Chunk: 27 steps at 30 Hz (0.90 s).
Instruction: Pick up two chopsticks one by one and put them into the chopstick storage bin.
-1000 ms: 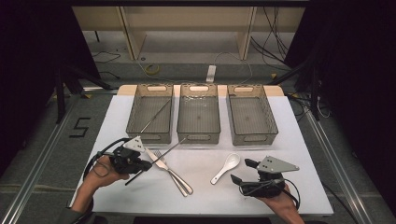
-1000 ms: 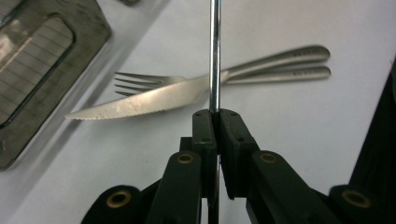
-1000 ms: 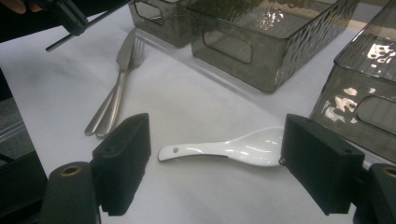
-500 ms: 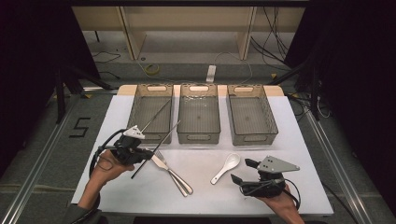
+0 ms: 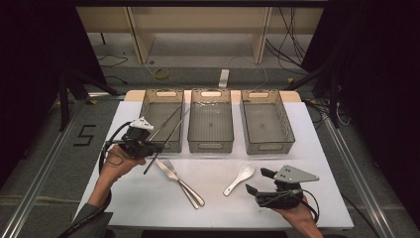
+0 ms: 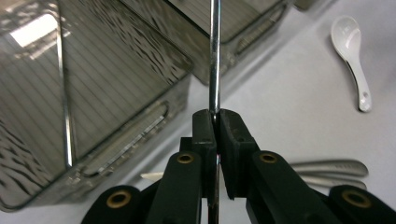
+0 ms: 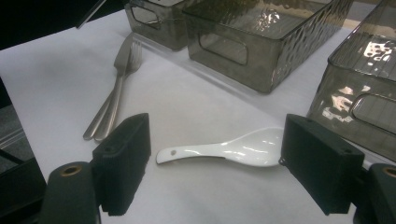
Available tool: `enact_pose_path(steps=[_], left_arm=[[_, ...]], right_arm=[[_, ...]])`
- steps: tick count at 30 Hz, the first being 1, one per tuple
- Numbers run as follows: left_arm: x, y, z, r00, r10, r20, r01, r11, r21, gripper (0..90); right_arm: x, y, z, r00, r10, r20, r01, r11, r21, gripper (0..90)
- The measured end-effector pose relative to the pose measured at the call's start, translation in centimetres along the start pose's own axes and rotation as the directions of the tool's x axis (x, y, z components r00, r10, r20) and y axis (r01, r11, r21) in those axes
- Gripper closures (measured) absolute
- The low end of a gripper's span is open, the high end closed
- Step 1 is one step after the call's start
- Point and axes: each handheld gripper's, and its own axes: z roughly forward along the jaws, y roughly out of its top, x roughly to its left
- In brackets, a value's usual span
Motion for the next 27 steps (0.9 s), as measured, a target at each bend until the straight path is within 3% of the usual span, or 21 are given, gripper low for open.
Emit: enact_pose_path(steps=[11,18,27], left_arm=[[2.4,3.1,-0.2,0.9981,-0.046,-0.042,0.043,0.9962,-0.076,84.7],[4.5,4.8,-0.9,0.9919,-0.102,-0.075,0.094,0.9893,-0.112,84.7],[5.9,6.2,-0.5,0.9875,-0.111,-0.112,0.099,0.9897,-0.103,84.7]], right_arm=[[0.0,0.0,0.0,1.0,0.002,0.0,-0.002,1.0,0.001,25.2],[0.0,0.0,0.0,1.0,-0.002,-0.003,0.002,1.0,0.003,25.2],[0.1,0.0,0.0,1.0,0.001,-0.004,-0.001,1.0,0.006,25.2]])
